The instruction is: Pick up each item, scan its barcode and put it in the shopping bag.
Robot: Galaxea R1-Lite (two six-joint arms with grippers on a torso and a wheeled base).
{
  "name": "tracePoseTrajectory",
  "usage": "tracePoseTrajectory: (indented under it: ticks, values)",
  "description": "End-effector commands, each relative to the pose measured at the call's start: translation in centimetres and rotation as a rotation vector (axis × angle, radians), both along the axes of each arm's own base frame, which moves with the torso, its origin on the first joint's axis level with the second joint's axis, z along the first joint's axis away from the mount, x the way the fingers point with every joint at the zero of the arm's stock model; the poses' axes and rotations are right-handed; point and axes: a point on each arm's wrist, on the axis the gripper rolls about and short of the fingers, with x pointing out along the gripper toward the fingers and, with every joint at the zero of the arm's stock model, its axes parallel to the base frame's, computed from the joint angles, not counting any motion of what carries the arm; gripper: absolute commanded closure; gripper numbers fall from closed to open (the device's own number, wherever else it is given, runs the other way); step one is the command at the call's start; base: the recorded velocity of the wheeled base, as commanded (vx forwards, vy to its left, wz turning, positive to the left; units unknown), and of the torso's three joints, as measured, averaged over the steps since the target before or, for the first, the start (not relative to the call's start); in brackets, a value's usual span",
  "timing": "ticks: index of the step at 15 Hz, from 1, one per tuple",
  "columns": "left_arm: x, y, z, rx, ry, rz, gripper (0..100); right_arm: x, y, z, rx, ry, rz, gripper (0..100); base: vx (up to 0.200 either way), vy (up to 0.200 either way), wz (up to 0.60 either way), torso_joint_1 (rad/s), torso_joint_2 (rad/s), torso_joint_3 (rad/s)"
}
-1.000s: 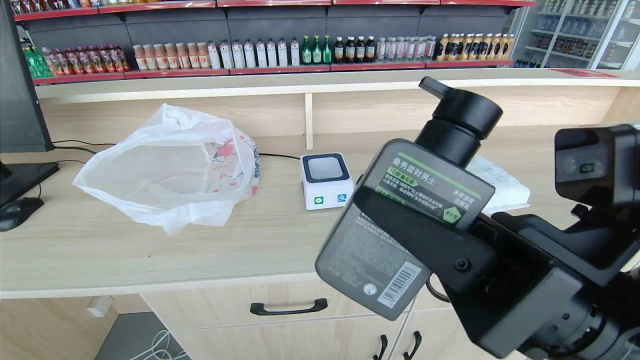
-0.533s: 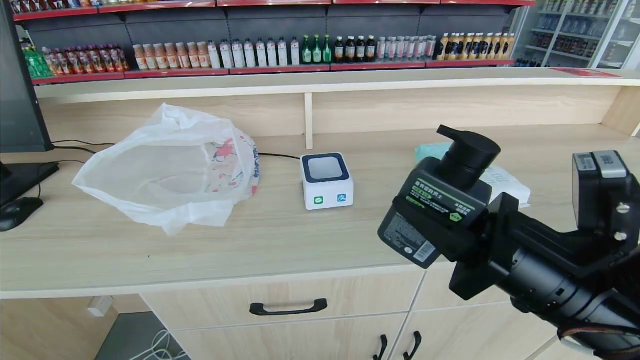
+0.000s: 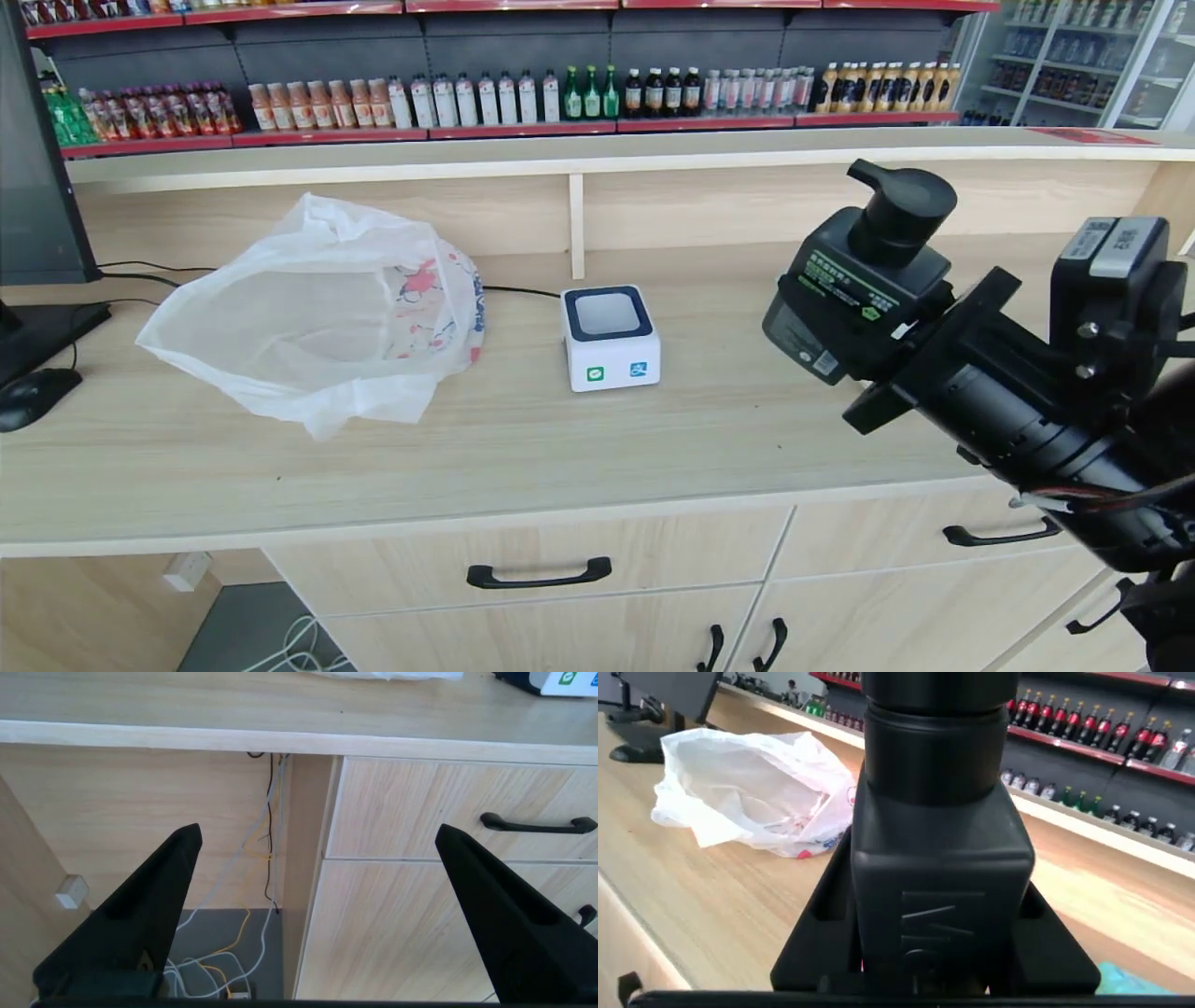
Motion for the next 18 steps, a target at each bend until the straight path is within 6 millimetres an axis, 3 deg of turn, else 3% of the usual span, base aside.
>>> tracePoseTrajectory:
  ticks: [1,2,4,8,13,18]
  values:
    - [0.0,0.0,0.0,-0.001,0.0,0.0,0,2.7,-2.5,0.8,0.01,-0.032,-0.08,100,0.0,0.0,0.0,0.0,0.0,0.0]
    - [0.0,0.0,0.0,-0.001,-0.001,0.0,0,3.6,-4.5,0.9,0.049,-0.004,-0.134,100,0.0,0.0,0.0,0.0,0.0,0.0]
    - [0.0,0.0,0.0,-0.001,-0.001,0.0,0,3.7,-5.6,0.8,0.066,0.016,-0.166,100,0.0,0.0,0.0,0.0,0.0,0.0]
    - [0.0,0.0,0.0,0.001,-0.001,0.0,0,3.2,-5.8,1.3,0.089,0.01,-0.161,100,-0.15,0.0,0.0,0.007,0.0,0.004]
    - [0.0,0.0,0.0,-0.001,-0.001,0.0,0,2.8,-5.9,1.6,0.107,0.009,-0.162,100,0.0,0.0,0.0,0.0,0.0,0.0]
    - [0.0,0.0,0.0,-0.001,-0.001,0.0,0,2.3,-6.1,2.0,0.115,-0.004,-0.162,100,0.0,0.2,0.0,0.008,0.0,0.001]
